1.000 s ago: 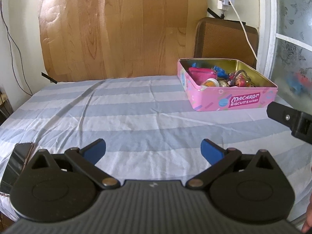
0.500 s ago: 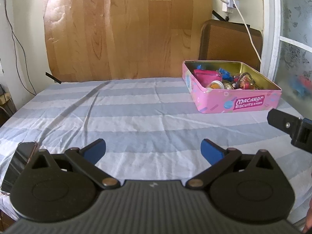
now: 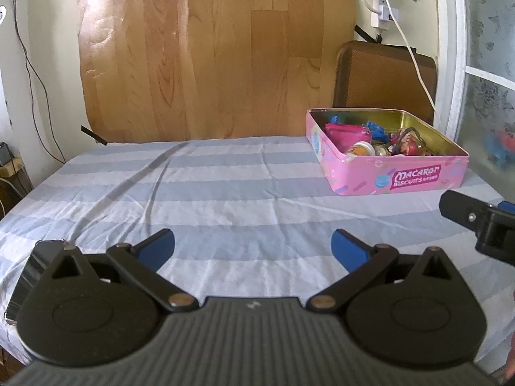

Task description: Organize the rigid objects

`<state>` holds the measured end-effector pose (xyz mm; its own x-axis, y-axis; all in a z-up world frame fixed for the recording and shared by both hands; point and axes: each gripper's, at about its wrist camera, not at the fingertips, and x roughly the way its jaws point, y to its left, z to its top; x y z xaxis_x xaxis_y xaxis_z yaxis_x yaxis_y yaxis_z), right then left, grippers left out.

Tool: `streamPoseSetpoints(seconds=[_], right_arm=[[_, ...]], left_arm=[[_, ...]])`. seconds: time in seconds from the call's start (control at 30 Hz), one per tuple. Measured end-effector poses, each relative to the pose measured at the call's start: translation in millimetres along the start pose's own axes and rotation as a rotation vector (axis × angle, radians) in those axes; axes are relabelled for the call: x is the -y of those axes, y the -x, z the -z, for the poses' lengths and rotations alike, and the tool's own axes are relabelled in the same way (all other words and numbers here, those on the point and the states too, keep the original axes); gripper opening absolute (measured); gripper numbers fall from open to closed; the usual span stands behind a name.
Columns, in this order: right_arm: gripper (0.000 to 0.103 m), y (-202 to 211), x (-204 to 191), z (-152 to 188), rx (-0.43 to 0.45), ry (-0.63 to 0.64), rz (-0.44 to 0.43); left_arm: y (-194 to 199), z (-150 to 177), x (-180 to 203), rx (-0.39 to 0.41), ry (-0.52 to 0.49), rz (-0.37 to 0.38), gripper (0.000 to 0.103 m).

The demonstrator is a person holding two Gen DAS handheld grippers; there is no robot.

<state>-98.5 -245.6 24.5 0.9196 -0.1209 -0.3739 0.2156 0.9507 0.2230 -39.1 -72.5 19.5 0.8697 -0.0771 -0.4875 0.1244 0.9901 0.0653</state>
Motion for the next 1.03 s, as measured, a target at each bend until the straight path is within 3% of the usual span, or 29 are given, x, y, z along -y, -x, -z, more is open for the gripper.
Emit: streamPoseSetpoints(seconds=[0.3, 0.73, 0.87, 1.03], right_arm=[[0.103, -0.2, 0.9, 1.0, -0.008, -0.007, -0.007], [0.103, -0.1, 3.9, 2.4, -0.014, -0.014, -0.002], [0.103, -2.0, 3.3, 4.0, -0.022, -0.014, -0.003], [0.103, -3.5, 2.7, 5.6, -0.027, -0.014, -0.003]], left_arm=[[-0.8, 1.1, 0.9, -0.032, 0.016, 0.050, 0.103], [-3.5, 4.0, 5.4, -0.053, 0.001, 0.067, 0.103], [3.0, 6.8, 7.9, 0.000, -0.021, 0.079, 0.103], [1.4, 6.3, 8.9, 0.006, -0.028, 0.081, 0.103]])
